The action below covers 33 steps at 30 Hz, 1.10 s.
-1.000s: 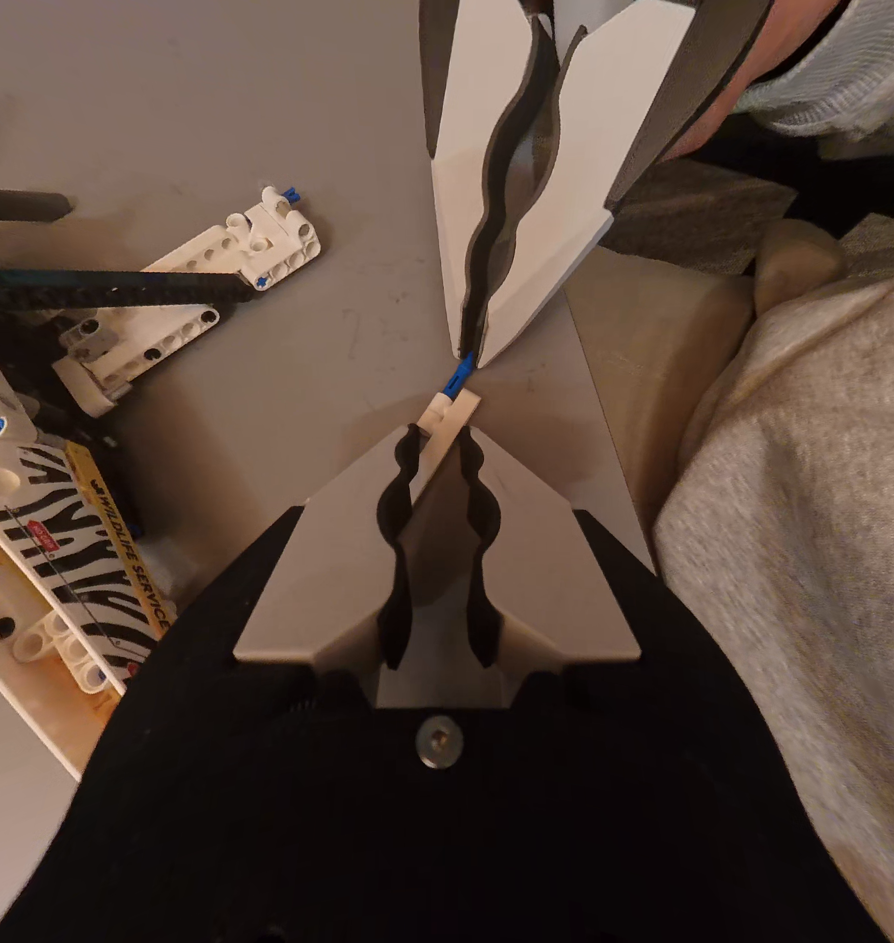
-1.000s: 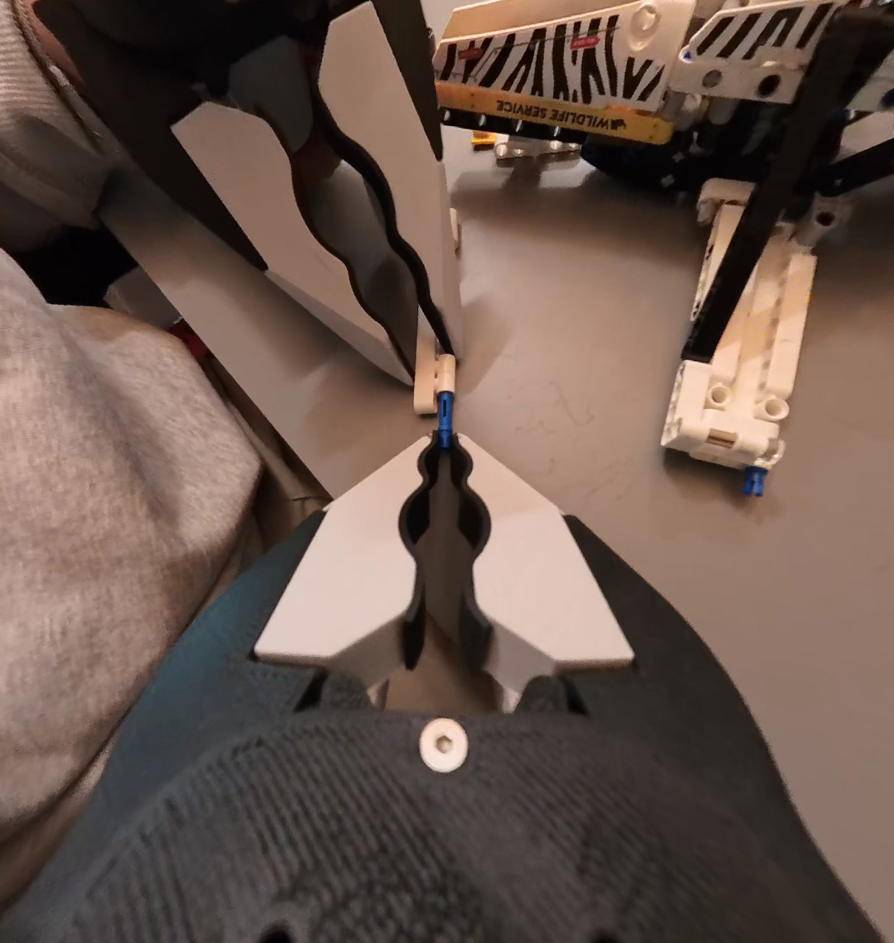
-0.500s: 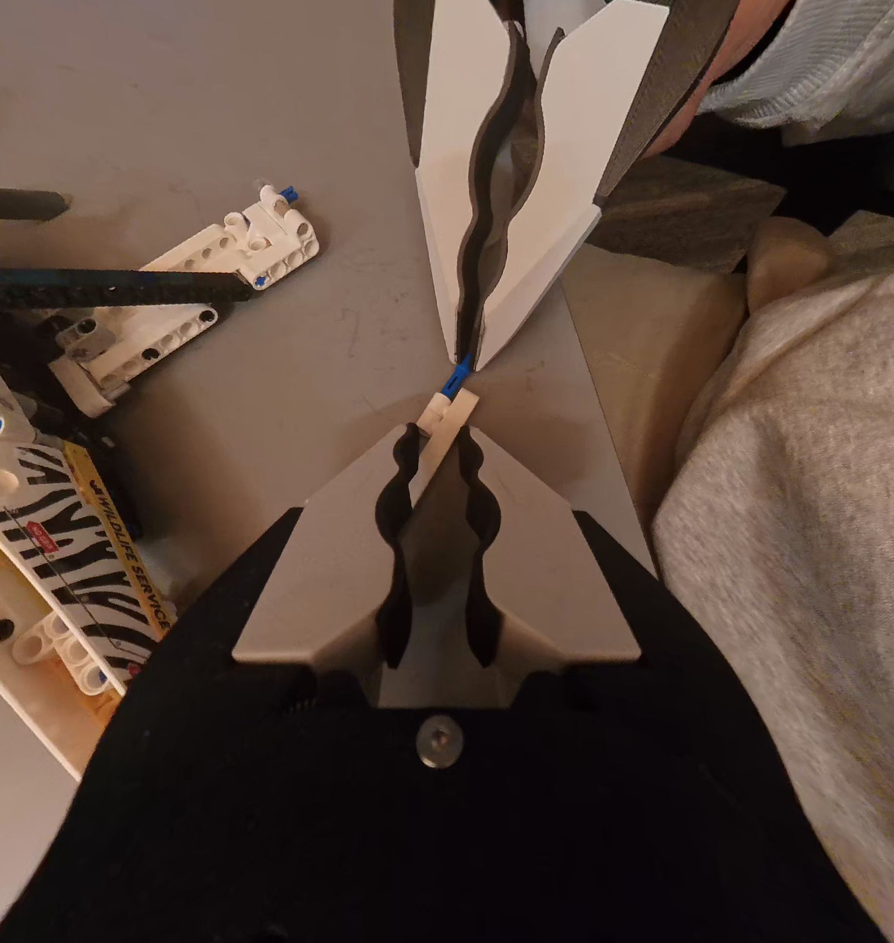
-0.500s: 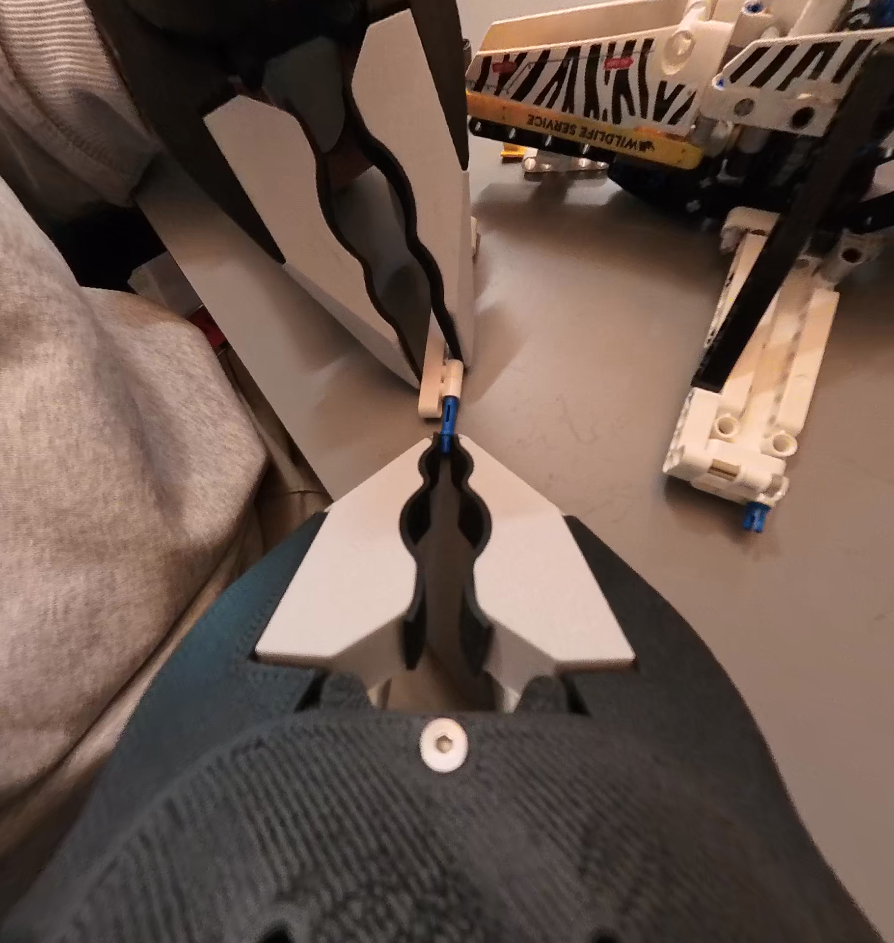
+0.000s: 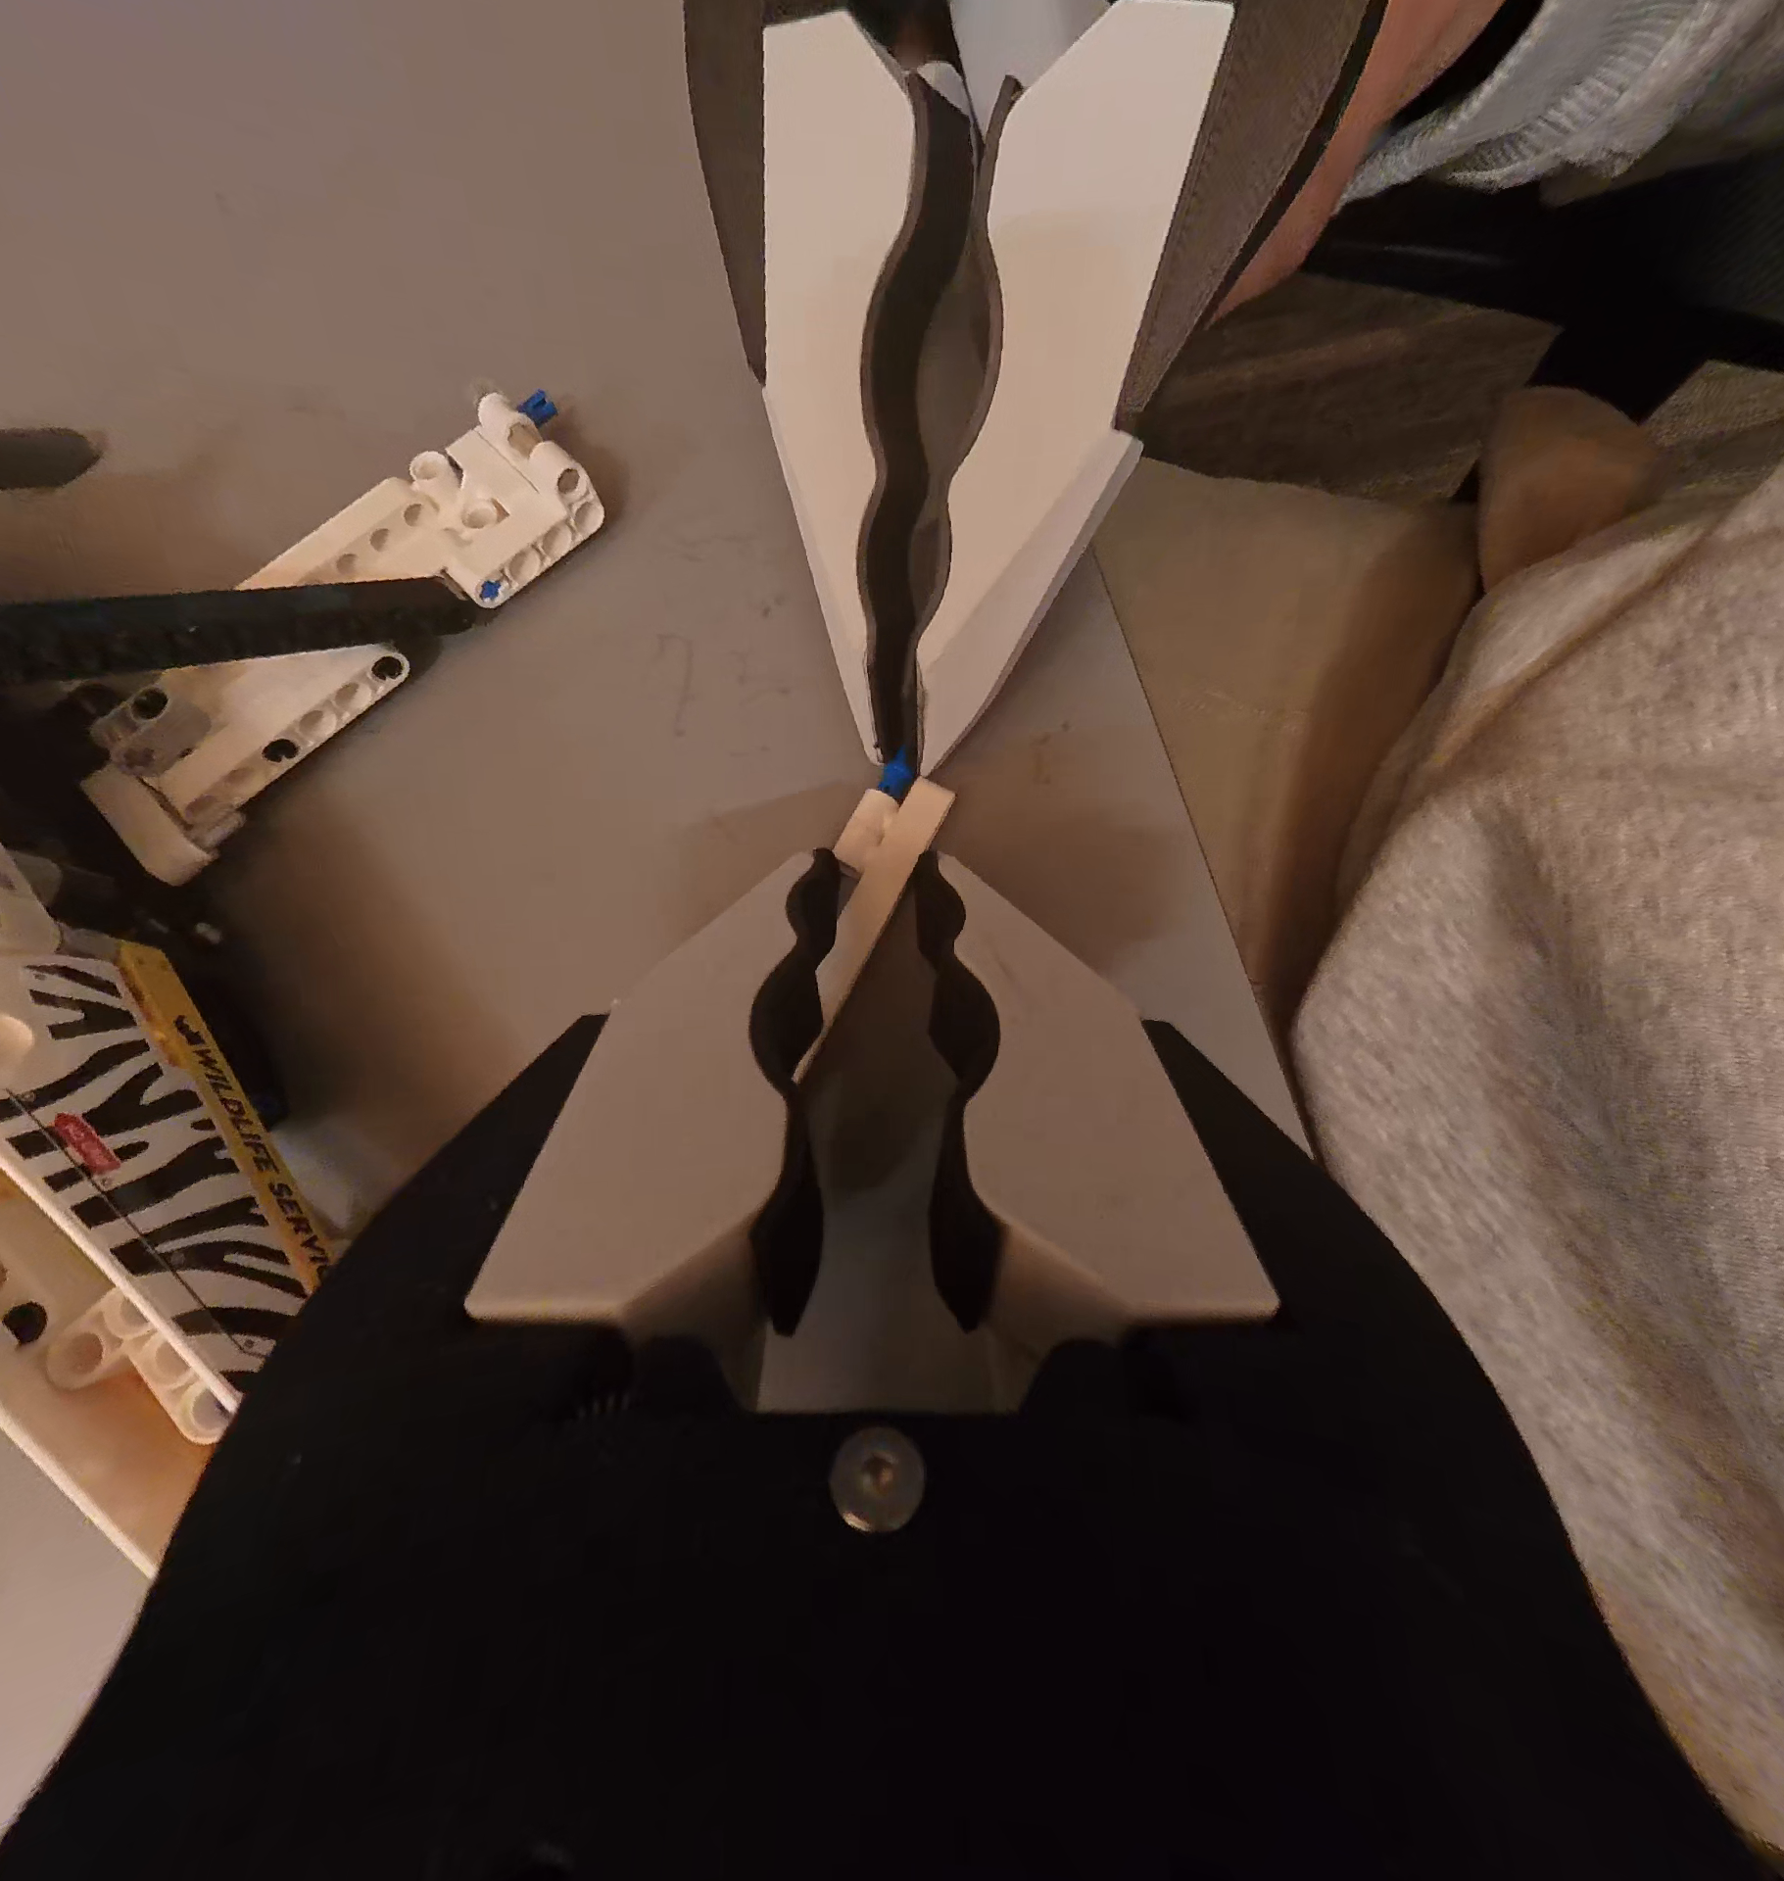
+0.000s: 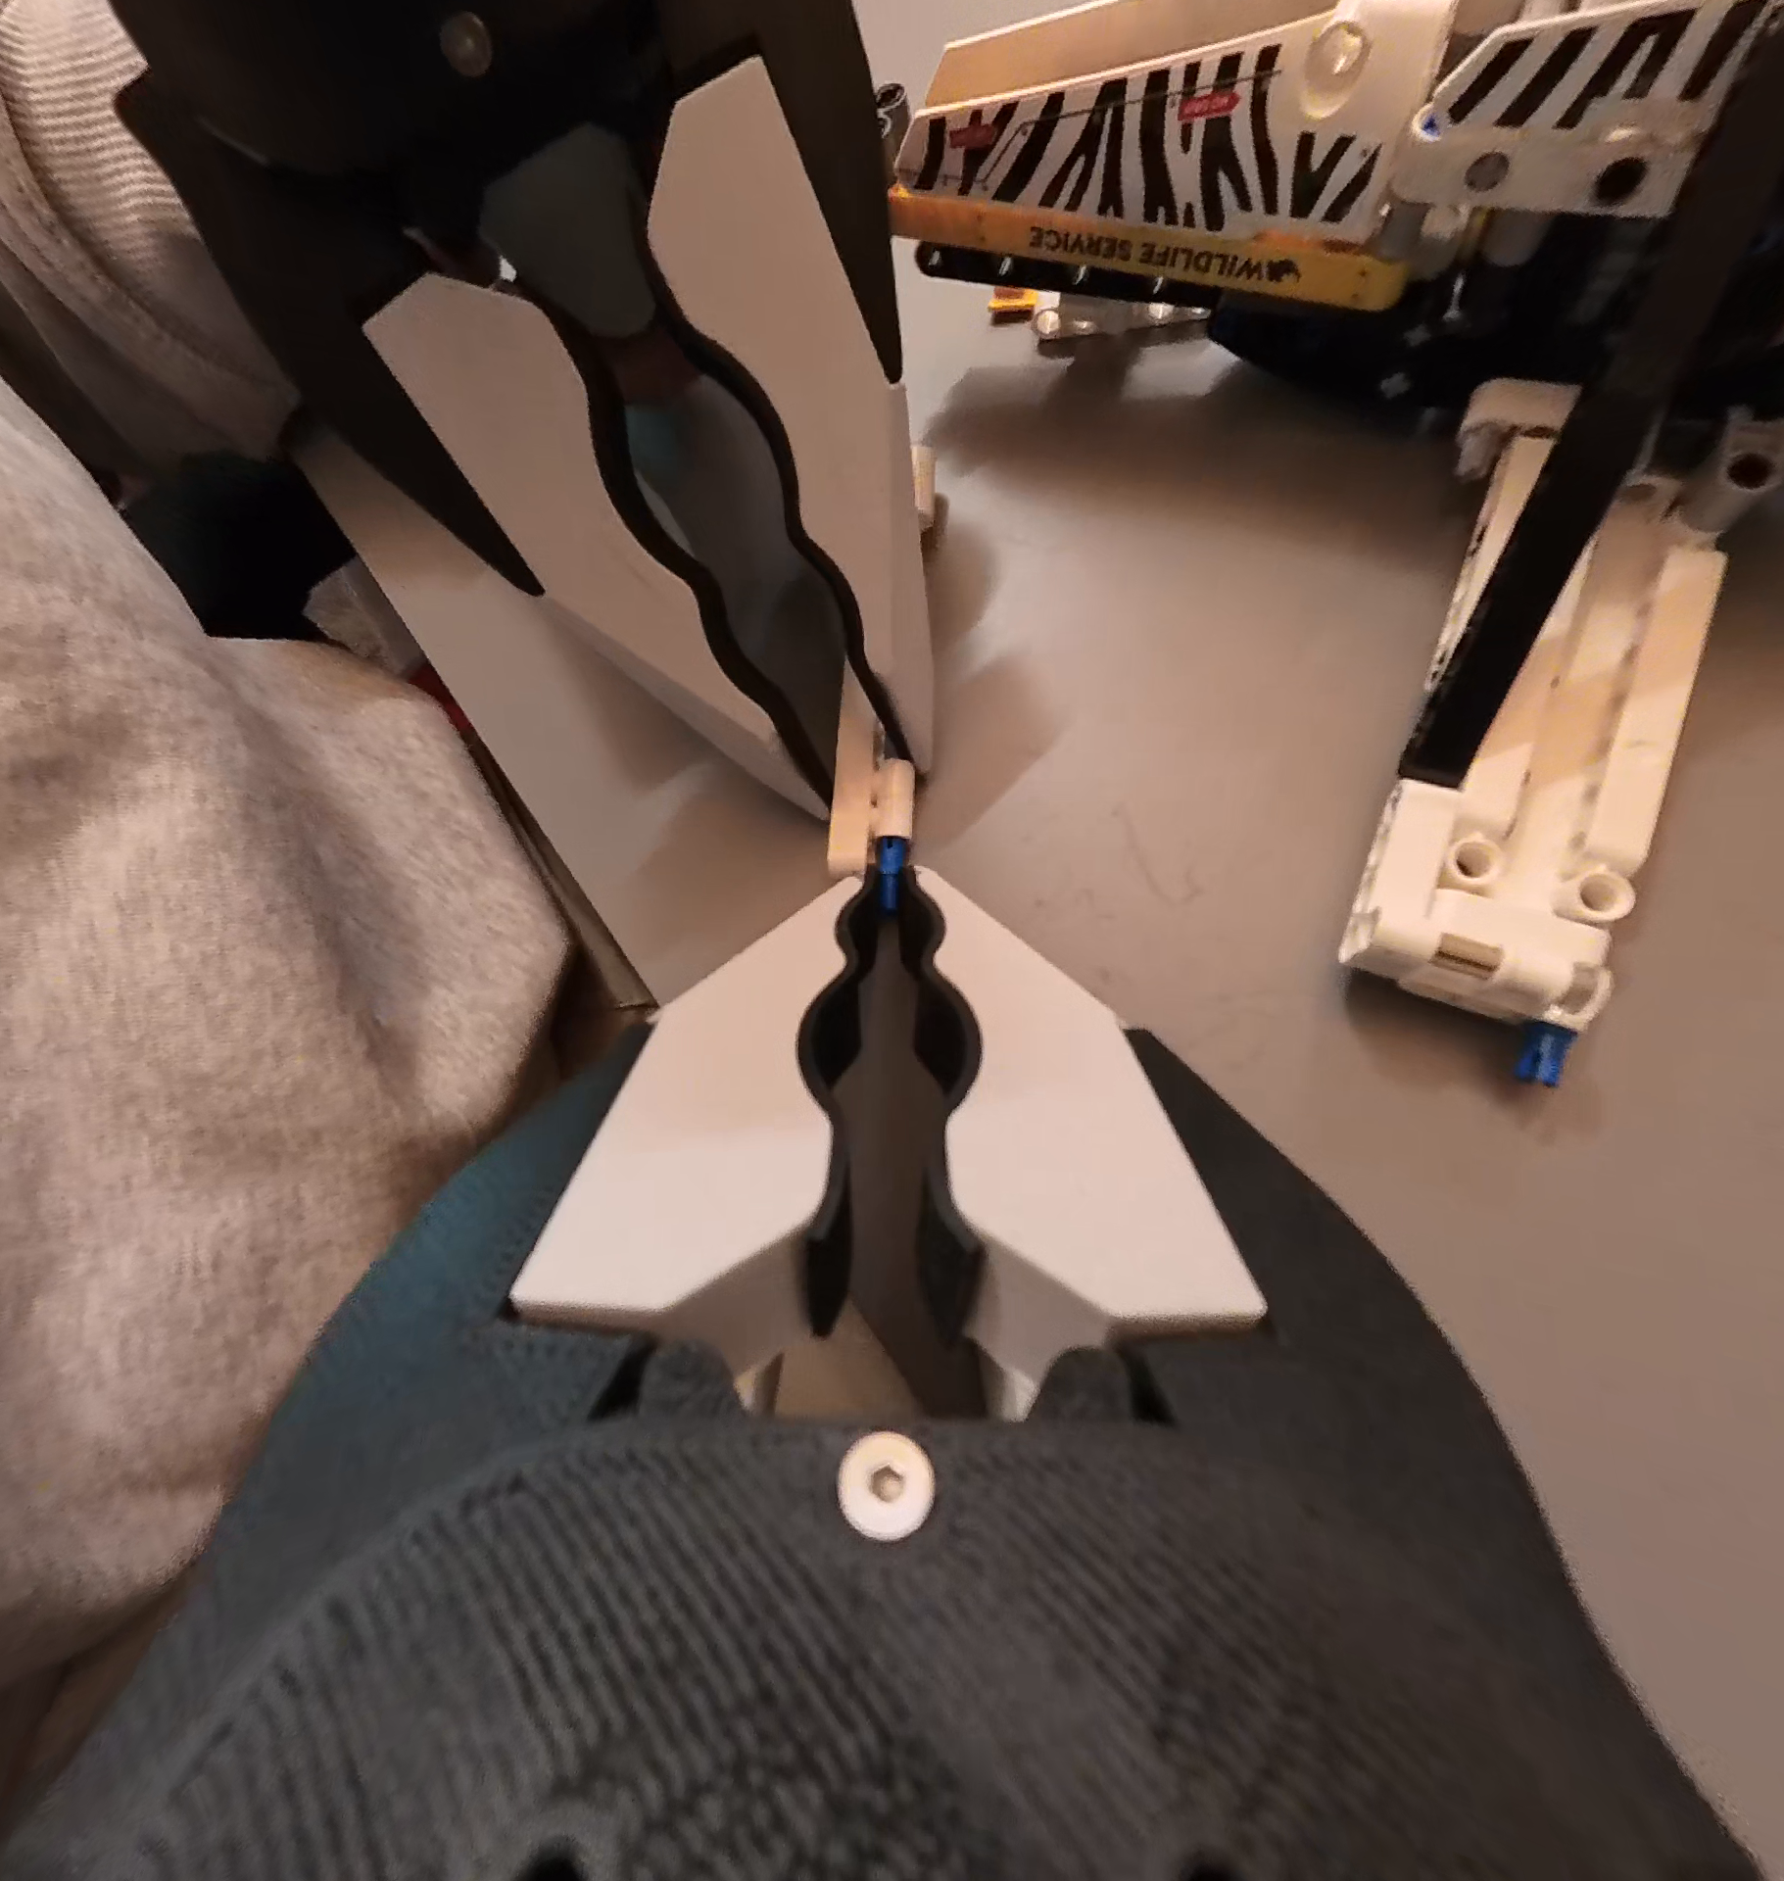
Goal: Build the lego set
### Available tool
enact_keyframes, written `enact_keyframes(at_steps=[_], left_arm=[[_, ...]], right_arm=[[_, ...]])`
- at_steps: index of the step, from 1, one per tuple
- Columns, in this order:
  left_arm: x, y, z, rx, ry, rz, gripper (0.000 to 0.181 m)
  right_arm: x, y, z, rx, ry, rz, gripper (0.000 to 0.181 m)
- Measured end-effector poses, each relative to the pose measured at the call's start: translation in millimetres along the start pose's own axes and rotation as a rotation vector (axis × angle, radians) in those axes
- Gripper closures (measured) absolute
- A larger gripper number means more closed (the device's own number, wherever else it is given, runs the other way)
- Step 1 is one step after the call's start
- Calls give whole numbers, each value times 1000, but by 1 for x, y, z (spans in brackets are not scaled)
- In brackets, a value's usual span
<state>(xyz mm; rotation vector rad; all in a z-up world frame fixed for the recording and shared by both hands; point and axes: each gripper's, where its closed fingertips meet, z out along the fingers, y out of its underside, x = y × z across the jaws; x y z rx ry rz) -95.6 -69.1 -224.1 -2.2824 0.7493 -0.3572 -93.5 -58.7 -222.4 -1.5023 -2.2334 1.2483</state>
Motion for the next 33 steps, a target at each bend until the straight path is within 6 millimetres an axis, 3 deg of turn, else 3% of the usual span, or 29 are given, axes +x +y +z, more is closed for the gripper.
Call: enact_keyframes(at_steps=[10, 16, 22, 33], left_arm=[[0, -1, 0, -8, -3, 39, 168], [0, 0, 1, 15, 32, 5, 167], [0, 0, 1, 21, 46, -14, 166], [1, -1, 1, 23, 61, -29, 166]], right_arm=[[0, -1, 1, -50, -103, 115, 181], [3, 1, -5, 12, 15, -99, 168], [5, 7, -10, 29, 75, -178, 181], [1, 8, -9, 22, 49, -265, 181]])
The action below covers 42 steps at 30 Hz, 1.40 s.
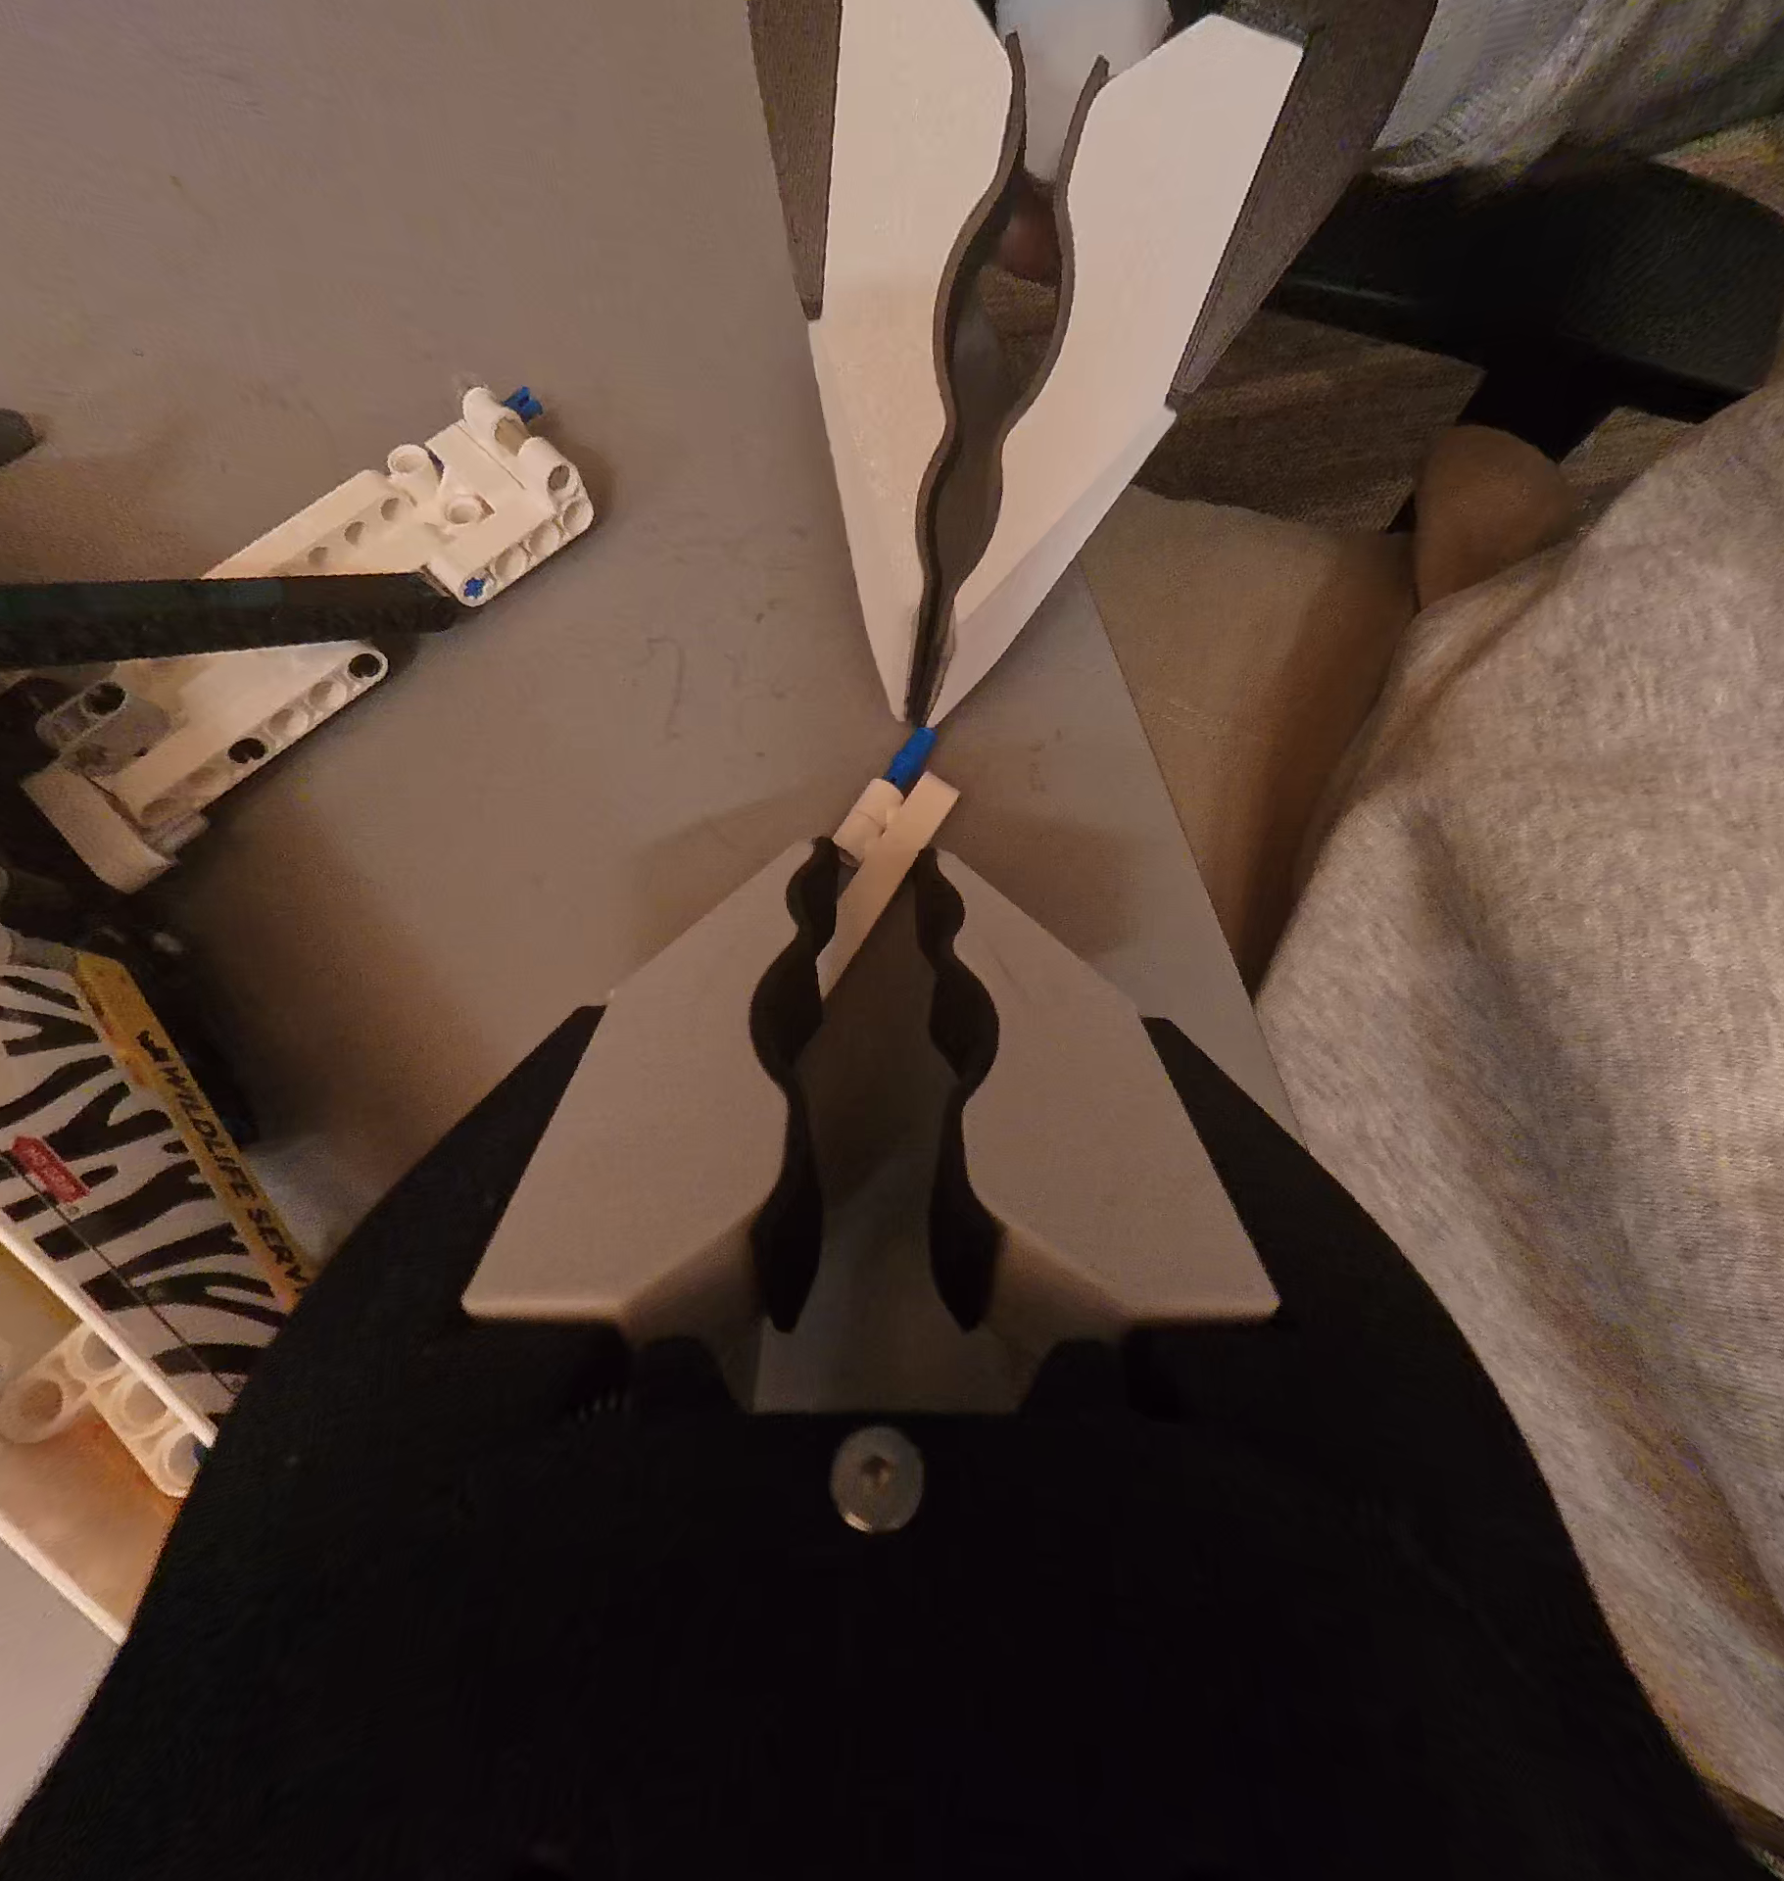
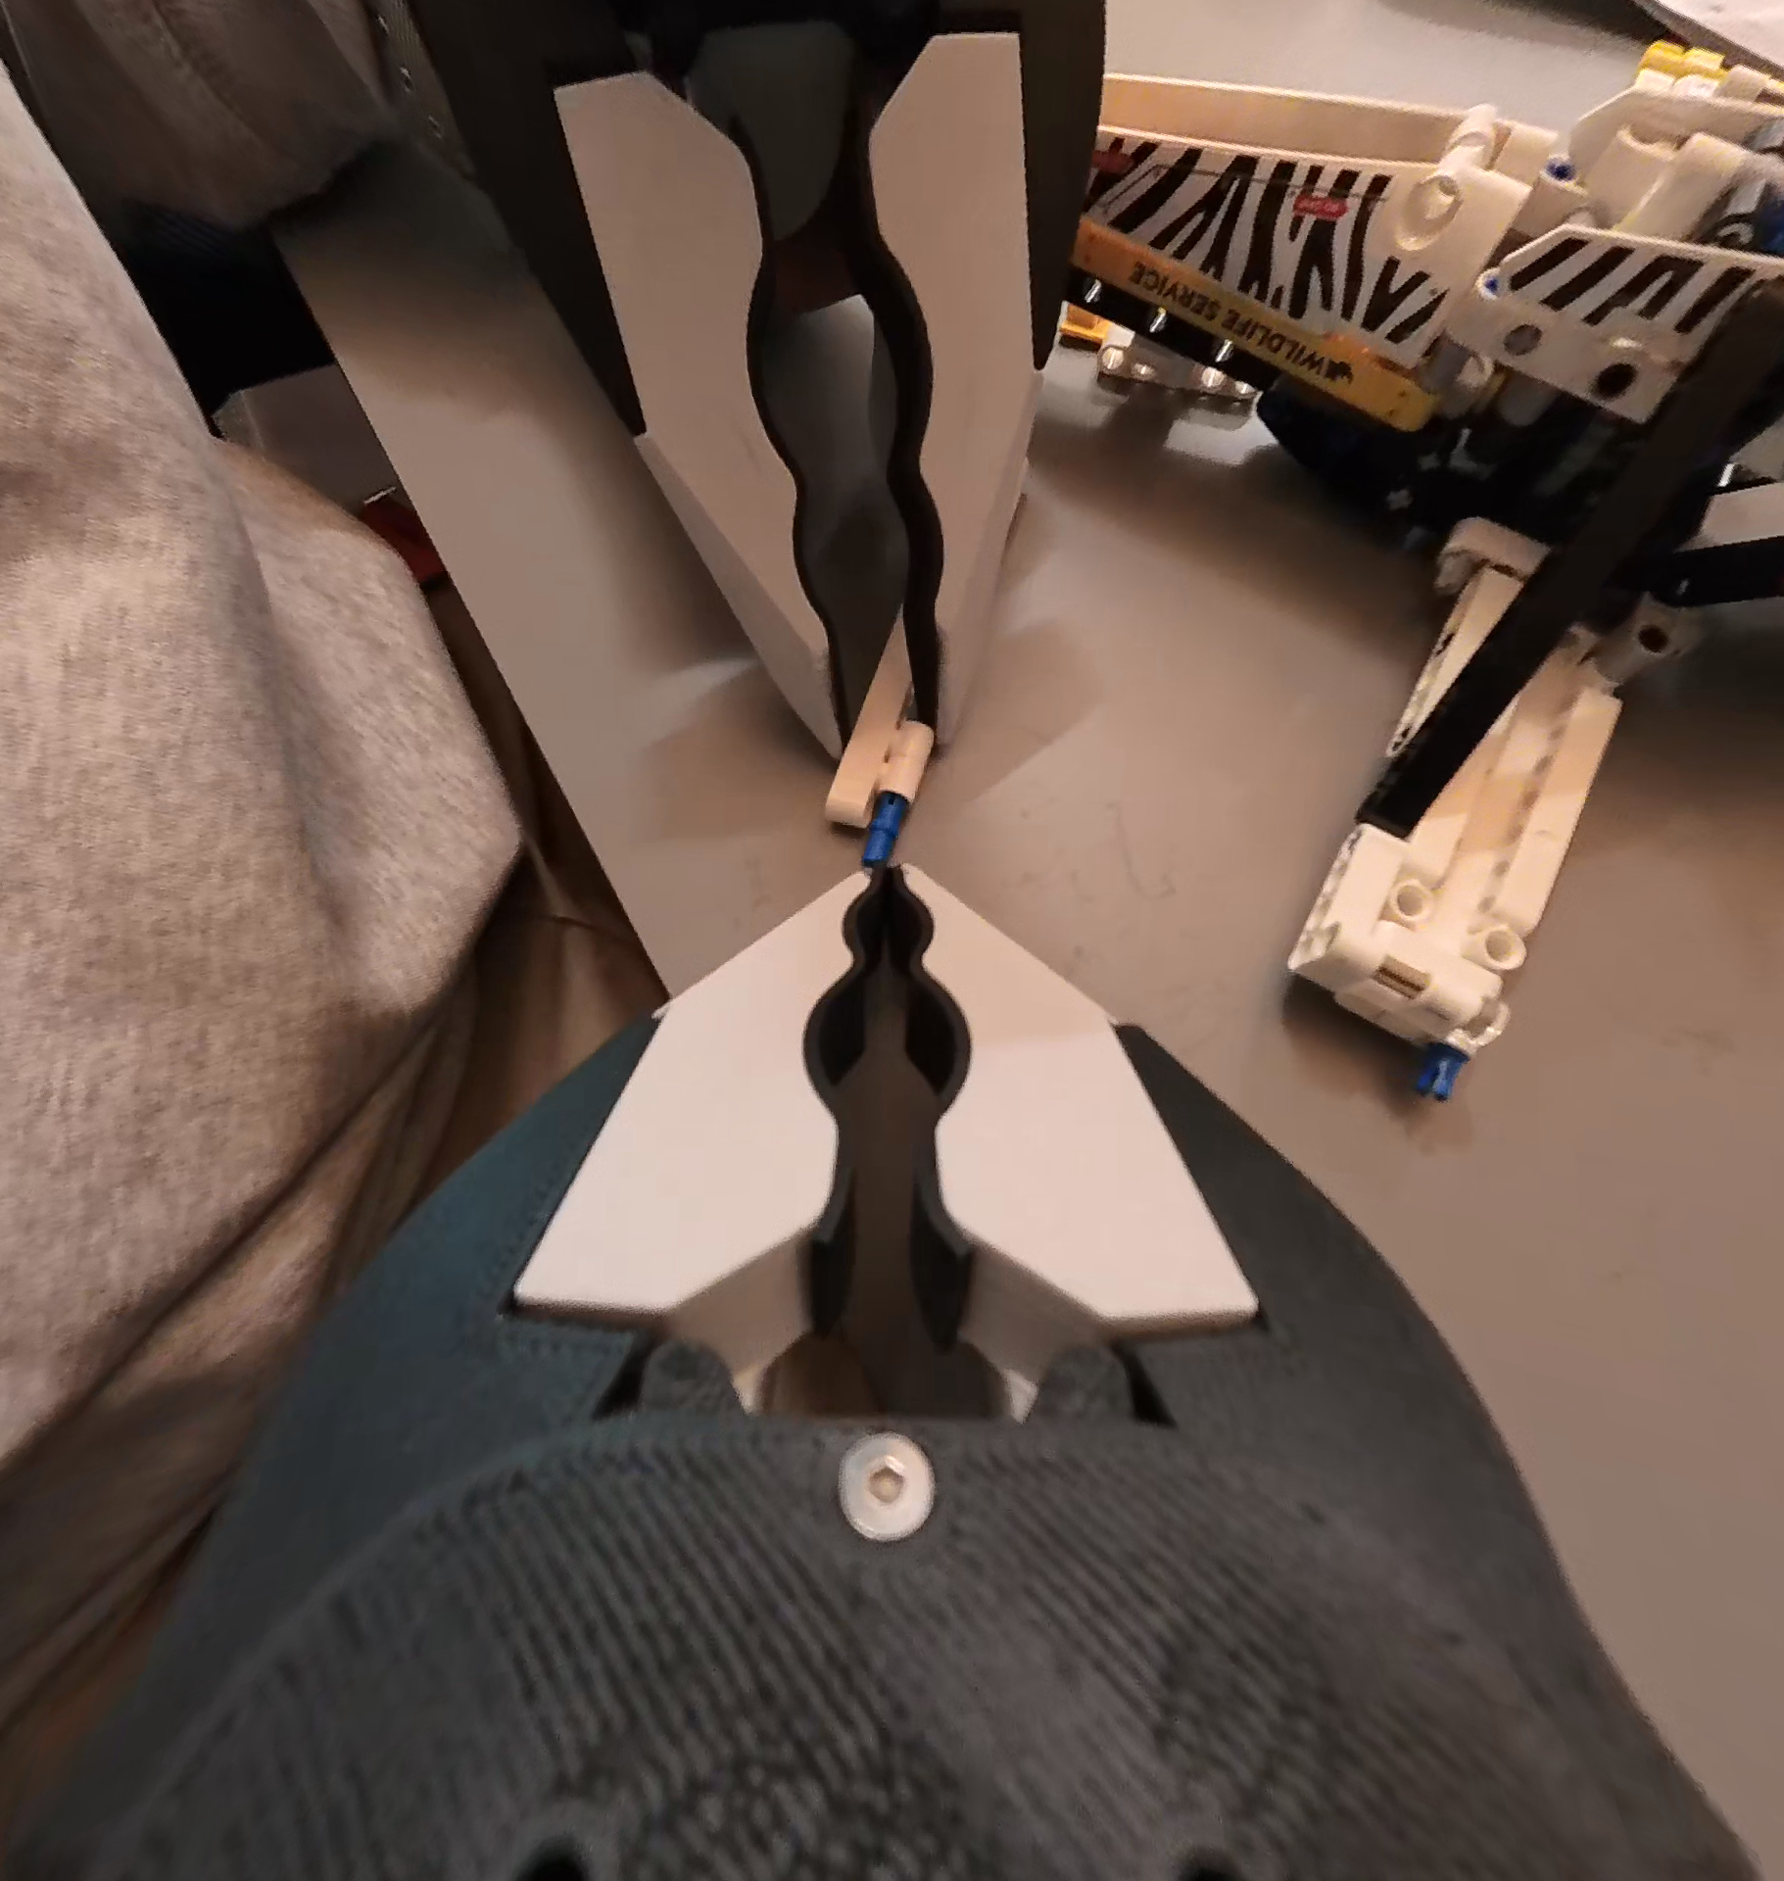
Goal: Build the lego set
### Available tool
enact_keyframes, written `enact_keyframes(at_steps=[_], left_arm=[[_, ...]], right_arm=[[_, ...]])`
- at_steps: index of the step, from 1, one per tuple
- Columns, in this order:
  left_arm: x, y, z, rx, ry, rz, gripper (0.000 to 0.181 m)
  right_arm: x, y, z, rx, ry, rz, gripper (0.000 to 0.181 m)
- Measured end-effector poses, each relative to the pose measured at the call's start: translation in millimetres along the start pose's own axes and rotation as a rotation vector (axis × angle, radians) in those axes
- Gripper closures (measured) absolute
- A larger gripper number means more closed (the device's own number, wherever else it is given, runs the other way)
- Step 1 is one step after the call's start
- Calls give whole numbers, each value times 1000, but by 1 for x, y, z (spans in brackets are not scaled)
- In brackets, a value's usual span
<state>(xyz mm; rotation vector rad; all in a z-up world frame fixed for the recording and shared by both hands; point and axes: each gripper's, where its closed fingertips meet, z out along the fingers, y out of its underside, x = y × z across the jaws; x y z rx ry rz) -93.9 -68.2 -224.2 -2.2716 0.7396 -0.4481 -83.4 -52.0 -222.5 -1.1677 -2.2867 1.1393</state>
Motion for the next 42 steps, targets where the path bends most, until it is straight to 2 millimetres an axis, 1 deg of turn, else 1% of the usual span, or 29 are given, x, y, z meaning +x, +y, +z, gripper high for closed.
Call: enact_keyframes(at_steps=[3, 12, 18, 23, 27, 30, 31, 33, 35, 38, 40, 42], left_arm=[[1, 0, 0, -1, 2, 3, 166], [1, -2, 1, 4, -15, 1, 167], [1, -2, 1, -6, -27, 23, 167], [1, -2, 1, -2, -41, 29, 167], [0, -2, 1, 2, -26, 12, 167], [-2, -1, 0, -1, -43, 14, 166], [-2, -1, 0, 2, -49, 15, 165], [0, -5, -3, 27, -38, 9, 154], [3, -14, -11, 88, -9, -8, 149], [3, -27, -25, 187, 26, -56, 149], [0, -30, -33, 228, 29, -83, 149], [-6, -30, -38, 247, 2, -99, 150]], right_arm=[[-1, -1, -1, 20, 0, 1, 181], [-1, -2, 1, 10, -15, 10, 181], [0, -5, 4, 16, -34, 76, 181], [2, -7, 7, 9, -53, 94, 181], [3, -7, 7, 7, -12, 62, 181], [6, -7, 6, 28, 52, 49, 181], [6, -8, 5, 43, 67, 53, 177], [3, -8, 1, 75, 72, 92, 166], [0, -10, -3, 113, 77, 148, 159], [-5, -19, -6, 186, 95, 212, 153], [-8, -28, -8, 234, 131, 231, 151], [-8, -33, -8, 252, 185, 244, 152]])
